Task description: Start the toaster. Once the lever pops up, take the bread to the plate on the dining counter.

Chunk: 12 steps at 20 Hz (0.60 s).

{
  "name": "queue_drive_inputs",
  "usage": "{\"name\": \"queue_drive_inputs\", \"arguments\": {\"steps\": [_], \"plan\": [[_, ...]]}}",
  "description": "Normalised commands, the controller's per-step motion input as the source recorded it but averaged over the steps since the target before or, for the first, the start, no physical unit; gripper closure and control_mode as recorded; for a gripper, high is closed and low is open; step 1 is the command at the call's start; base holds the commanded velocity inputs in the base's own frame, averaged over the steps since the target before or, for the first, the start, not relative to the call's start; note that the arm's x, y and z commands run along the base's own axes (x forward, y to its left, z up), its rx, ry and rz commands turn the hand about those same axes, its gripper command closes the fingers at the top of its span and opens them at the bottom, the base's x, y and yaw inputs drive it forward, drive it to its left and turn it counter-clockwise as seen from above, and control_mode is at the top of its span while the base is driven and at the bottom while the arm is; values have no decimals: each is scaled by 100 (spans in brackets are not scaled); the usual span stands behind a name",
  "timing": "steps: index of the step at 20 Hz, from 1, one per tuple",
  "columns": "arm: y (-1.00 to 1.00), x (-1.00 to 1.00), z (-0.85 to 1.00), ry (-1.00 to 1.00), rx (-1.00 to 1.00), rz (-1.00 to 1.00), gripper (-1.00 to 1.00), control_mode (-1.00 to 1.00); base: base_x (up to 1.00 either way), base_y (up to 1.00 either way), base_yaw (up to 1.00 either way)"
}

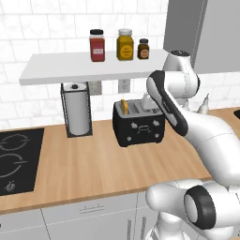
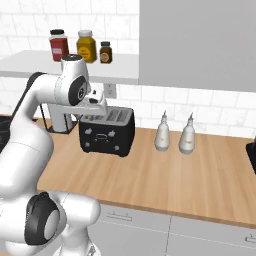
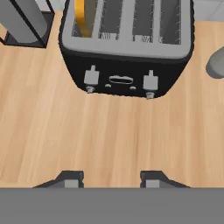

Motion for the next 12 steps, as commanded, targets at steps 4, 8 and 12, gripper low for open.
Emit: {"name": "queue_drive_inputs", "arguments": {"steps": [4, 8, 12], "plan": [[0, -4, -4, 1, -2, 0, -100, -100, 0, 0, 0], [2, -31, -40, 0, -12, 0, -100, -100, 0, 0, 0], [22, -4, -79, -7, -11, 0, -100, -100, 0, 0, 0]]}}
